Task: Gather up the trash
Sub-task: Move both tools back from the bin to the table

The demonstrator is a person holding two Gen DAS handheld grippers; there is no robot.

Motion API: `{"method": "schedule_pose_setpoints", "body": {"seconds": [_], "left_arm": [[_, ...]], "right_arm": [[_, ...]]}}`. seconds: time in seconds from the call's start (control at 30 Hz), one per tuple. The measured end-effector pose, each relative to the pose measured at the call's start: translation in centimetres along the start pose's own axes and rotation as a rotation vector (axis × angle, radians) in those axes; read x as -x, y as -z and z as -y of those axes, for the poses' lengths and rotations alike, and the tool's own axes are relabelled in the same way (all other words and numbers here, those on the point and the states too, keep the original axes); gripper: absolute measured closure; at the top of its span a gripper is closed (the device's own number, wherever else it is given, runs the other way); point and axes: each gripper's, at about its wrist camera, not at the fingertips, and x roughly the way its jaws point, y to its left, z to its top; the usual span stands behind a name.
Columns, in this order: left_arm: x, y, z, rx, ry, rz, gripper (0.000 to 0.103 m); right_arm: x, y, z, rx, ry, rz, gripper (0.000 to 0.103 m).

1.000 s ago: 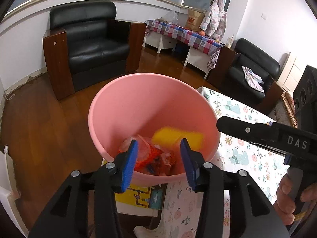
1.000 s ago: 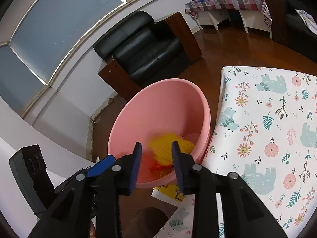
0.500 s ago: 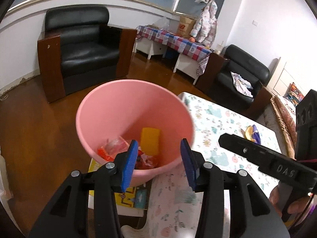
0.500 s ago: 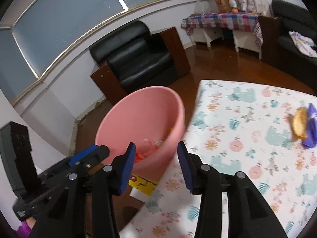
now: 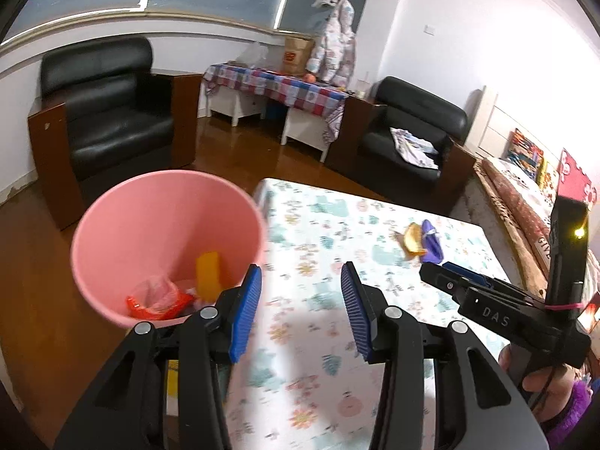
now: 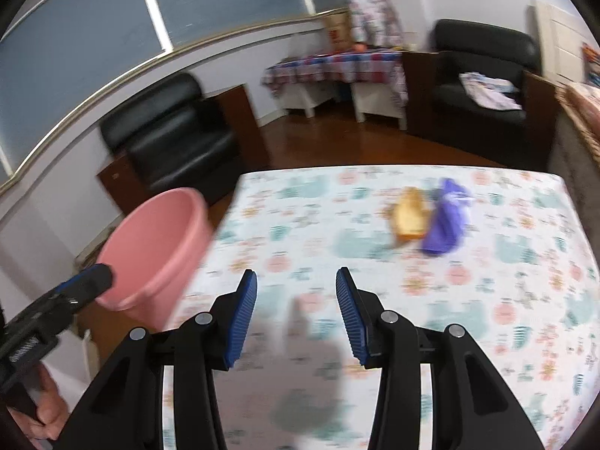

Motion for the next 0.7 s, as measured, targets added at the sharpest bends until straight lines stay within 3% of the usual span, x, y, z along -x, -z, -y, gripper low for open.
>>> {"method": "schedule_pose_setpoints", "body": {"seconds": [0.17,0.37,0.7], "left_arm": [[-2.0,-0.6,2.4,-0.019,0.05,-0.001,0.058],[-5.6,-1.4,5.9,-0.086,0.093,-0.029,0.058],[-11.2,-2.8,10.0,-0.157,0.131,-0.073,0.058]], "right_arm": [[-0.1,-0.7,6.3,-0.069,0.104,0.026,0.059],[-2.1,-2.4,11.8,-0.168,0.17,0.031,0.059],[-6.4,-3.2,13.1,-0.198,0.152,-0.018,0.059]]}}
